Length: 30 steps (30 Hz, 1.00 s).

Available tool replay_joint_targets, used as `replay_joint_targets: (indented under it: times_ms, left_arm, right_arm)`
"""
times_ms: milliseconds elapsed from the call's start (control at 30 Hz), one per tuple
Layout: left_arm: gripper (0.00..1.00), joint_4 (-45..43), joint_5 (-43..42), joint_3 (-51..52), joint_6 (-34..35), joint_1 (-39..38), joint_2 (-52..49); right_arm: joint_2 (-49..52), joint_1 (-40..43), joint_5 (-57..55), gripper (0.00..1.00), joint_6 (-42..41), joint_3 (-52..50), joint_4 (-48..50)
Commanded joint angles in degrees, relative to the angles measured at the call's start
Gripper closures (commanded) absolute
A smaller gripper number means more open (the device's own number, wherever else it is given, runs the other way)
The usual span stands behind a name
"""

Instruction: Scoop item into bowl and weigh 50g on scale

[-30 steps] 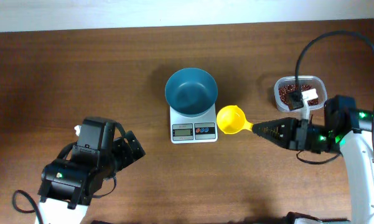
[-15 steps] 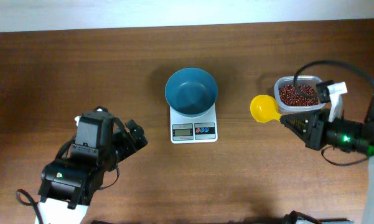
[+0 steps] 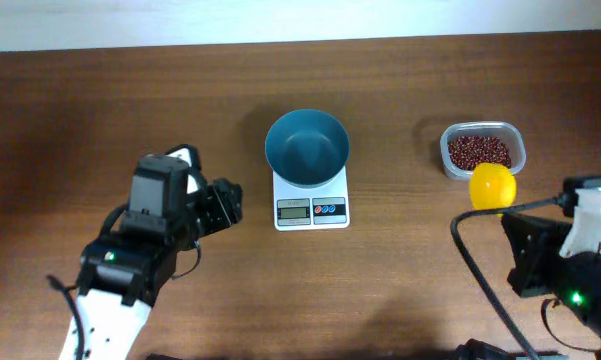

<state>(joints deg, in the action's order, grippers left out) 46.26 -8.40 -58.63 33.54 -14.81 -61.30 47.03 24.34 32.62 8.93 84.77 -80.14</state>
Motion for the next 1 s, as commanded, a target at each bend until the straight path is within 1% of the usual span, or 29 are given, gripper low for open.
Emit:
replay_joint_targets:
  times_ms: [0, 33, 67, 167, 200, 267, 367, 467, 567, 667, 767, 967]
  left_arm:
    - [0.82, 0.4, -5.4, -0.7, -3.5, -2.0, -2.9]
    - [0.92, 0.7, -5.4, -0.7, -3.7, -3.6, -3.9]
    - [1.0, 1.0, -4.8, -0.7, -3.9, -5.6, -5.0]
    - [1.0, 1.6, -0.3, -0.7, -3.9, -11.7, -8.5]
    - [1.0, 1.6, 2.5, -0.7, -3.9, -14.9, -10.6]
    - [1.0, 1.1, 4.9, -0.7, -3.8, -18.6, -13.4]
    - [1.0, -1.6, 7.0, -0.7, -3.9, -23.1, -17.6]
    - [1.0, -6.1, 13.4, -0.7, -3.9, -26.8, -22.1]
    - [1.0, -10.1, 18.3, -0.7, -3.9, -29.4, -26.9]
    - [1.0, -13.8, 18.8, -0.7, -3.9, -30.9, -32.0]
    - [1.0, -18.4, 18.8, -0.7, -6.5, -31.2, -36.5]
    - [1.0, -22.3, 19.9, -0.7, -7.6, -31.2, -38.1]
  right_arm:
    - [1.3, 0.2, -3.6, 0.96, -2.4, 0.4, 0.0]
    - [1.7, 0.2, -3.6, 0.96, -2.4, 0.4, 0.0]
    - [2.3, 0.2, -3.6, 0.96, -2.4, 0.4, 0.0]
    - [4.3, 0.2, -3.6, 0.96, -2.8, 0.4, -0.2]
    - [5.3, 0.2, -3.6, 0.96, -3.5, 0.4, -0.2]
    - [6.6, 0.2, -3.6, 0.96, -3.5, 0.4, -0.3]
    - [8.3, 0.2, -3.6, 0.96, -3.5, 0.4, -0.3]
    - [9.7, 0.2, -3.6, 0.96, -3.5, 0.4, -0.4]
    - [10.4, 0.2, -3.6, 0.96, -3.5, 0.4, -0.5]
    - [10.4, 0.2, -3.6, 0.96, -3.4, 0.4, -0.4]
    - [10.4, 0.2, -3.6, 0.96, -3.5, 0.4, -0.4]
    - [10.4, 0.2, -3.5, 0.96, -3.5, 0.4, -0.5]
